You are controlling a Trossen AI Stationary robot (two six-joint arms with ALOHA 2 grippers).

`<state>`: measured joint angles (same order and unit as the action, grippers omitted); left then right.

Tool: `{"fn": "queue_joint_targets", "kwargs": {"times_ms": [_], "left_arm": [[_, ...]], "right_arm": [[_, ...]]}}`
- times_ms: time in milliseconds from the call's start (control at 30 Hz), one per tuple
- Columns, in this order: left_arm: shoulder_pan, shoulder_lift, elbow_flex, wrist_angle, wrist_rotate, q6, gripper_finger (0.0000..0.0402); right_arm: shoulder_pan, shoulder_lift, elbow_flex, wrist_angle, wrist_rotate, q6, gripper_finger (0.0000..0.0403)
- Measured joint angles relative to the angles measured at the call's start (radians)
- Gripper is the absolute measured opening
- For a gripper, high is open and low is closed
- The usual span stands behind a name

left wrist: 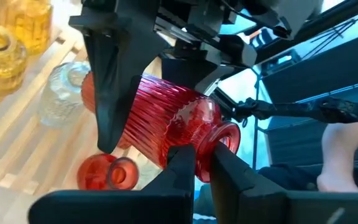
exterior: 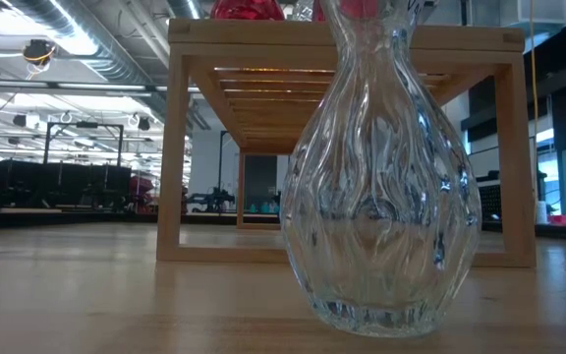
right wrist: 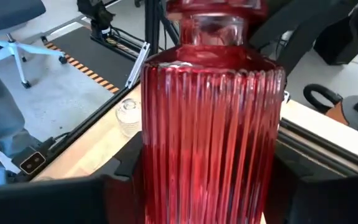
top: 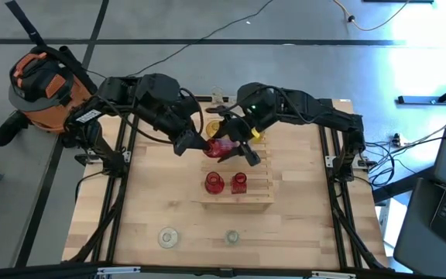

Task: Sort vases onto shelf
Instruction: Align the red vase with the red vases on the shelf

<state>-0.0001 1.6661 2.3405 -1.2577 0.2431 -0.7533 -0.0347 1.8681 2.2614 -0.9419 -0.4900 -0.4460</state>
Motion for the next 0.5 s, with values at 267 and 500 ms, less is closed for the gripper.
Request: {"fn": "queue_joint_targets", "kwargs": {"times_ms": [267,500], "left_arm": [[0.011,-0.03,0.0,0.061,0.034,0.031,0.0097],[0.005,-0.133,0.001,0.12,-0.094,0.06,0.0131]], "right_arm": [[0.001,-0.032,-0.002,0.028,-0.021,0.028,0.018],[0.0,-0.146,0.001,0.105,0.028,0.113,0.018]]}}
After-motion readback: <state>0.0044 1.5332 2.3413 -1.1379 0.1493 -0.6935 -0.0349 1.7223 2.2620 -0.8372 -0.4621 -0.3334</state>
